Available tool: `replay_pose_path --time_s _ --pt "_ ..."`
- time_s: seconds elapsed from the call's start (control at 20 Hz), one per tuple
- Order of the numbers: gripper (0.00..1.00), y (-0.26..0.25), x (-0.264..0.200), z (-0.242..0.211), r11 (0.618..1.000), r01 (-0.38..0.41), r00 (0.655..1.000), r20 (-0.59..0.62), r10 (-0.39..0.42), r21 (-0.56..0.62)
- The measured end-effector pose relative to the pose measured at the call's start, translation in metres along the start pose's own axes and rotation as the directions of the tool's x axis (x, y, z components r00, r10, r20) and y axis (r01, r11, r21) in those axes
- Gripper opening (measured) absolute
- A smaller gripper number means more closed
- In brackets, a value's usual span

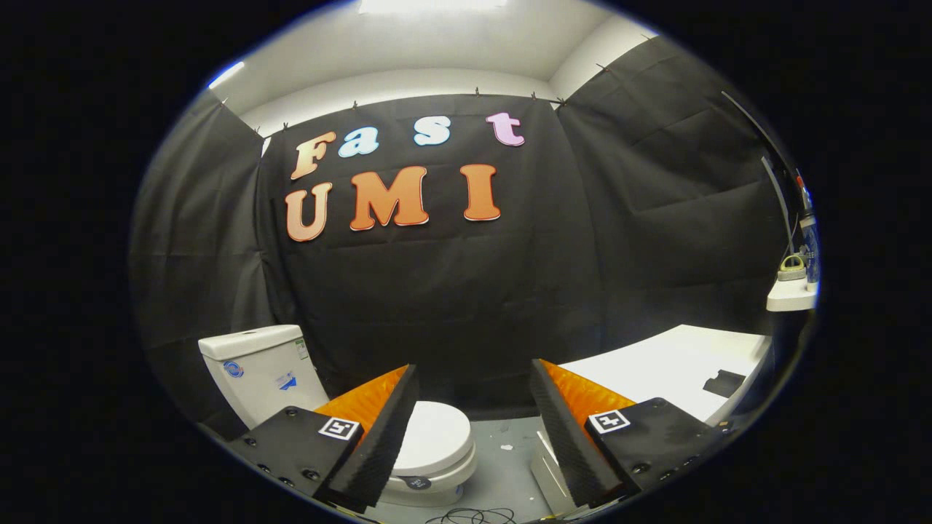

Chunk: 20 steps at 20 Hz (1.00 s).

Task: Open the toilet lid.

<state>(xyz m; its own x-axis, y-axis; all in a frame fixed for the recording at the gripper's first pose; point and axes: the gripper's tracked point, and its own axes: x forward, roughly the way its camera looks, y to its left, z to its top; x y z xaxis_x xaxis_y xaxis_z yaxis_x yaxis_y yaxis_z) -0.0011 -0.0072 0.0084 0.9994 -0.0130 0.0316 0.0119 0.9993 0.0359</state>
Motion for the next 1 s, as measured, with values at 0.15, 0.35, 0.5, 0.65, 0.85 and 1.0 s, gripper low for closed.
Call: replay_pose_path --time_s 0.15,0.35,0.5,0.65,0.85,1.0 --pt "0.99 0.000 0.004 0.000 1.000 0.003 1.000 -0.002 -0.003 -0.001" --pt "0.99 0.003 0.006 -0.004 1.000 -0.001 1.000 -0.003 0.001 -0.018" --pt "0.98 0.000 0.005 -0.001 0.999 0.011 1.000 0.002 -0.011 -0.037" --pt "0.98 -0.001 0.000 0.004 1.000 0.016 1.000 0.013 -0.016 -0.026" --pt "0.98 0.011 0.006 0.005 0.999 0.009 1.000 0.022 -0.008 -0.042" --pt "0.98 0.039 0.030 -0.010 0.999 -0.035 0.999 -0.021 0.035 -0.001"
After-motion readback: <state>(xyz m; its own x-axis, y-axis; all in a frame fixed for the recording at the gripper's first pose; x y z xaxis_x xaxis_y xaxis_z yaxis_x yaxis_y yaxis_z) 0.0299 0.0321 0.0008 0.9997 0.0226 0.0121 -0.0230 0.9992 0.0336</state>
